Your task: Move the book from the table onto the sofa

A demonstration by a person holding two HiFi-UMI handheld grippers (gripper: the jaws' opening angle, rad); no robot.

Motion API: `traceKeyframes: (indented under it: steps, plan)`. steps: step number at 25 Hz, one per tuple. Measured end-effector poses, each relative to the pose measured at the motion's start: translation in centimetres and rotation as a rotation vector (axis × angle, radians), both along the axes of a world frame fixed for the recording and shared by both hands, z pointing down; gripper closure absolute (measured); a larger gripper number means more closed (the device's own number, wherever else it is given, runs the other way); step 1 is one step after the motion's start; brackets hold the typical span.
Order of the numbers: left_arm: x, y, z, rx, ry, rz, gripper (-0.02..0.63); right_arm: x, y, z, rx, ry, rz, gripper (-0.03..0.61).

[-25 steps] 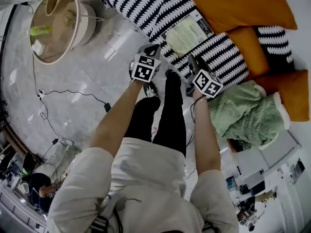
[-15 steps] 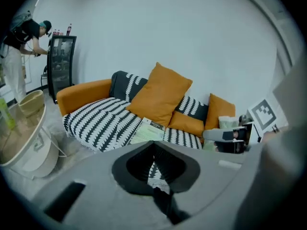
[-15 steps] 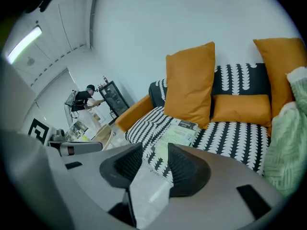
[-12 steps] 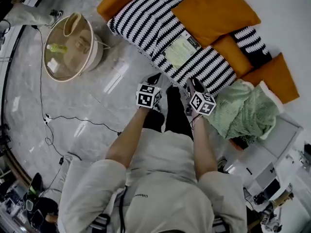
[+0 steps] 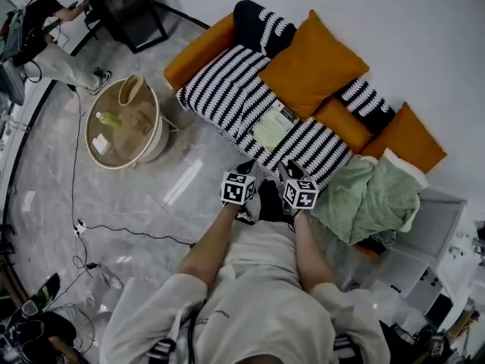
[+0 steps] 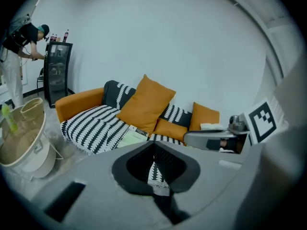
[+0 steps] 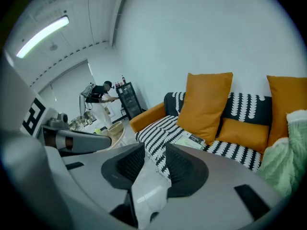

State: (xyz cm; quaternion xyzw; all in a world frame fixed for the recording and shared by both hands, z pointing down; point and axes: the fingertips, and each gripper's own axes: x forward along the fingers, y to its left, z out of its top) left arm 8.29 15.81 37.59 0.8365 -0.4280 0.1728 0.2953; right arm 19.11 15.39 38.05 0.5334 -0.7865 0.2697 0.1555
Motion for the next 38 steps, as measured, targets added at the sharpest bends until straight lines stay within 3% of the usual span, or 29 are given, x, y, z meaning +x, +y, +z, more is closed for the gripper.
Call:
traceKeyframes:
  steps: [2,4,9,14,18,24,38]
  plan:
    - [0.6,2.3,-0.9,0.001,0.004,0.031,0.606,-0.1,1.7,-0.3,-0.012,0.032,-0.031,0.458]
    - [0.6,3.4,-1.0,-0.018,0.022,0.042,0.606,-0.1,2.6,-0.9,-0.015,0.028,-0.044,0.516]
    - [-0.3,3.2,-0.8,-0.071,0.096,-0.027,0.606,-0.7,4.1,-2.7,0.015,0.046,-0.106,0.571]
    - [2.5,2.9,-1.2,-0.034,0.081,0.026,0.606,0.3,5.2,-2.8,0.035,0.162,-0.116,0.571]
    - [4.0,3.0,-2.3,0.009,0.076,0.076,0.606,0.7,5.7,-3.3,0.051,0.158,-0.100,0.572]
    - [4.6,3.5,-2.2,0.034,0.006,0.120,0.606,1.5,5.5,-3.3,0.038,0.182,-0.071,0.572]
    - [2.0,3.9,-0.9,-0.002,-0.011,0.052,0.606,1.4,4.9,-2.9,0.013,0.158,-0.062,0.572]
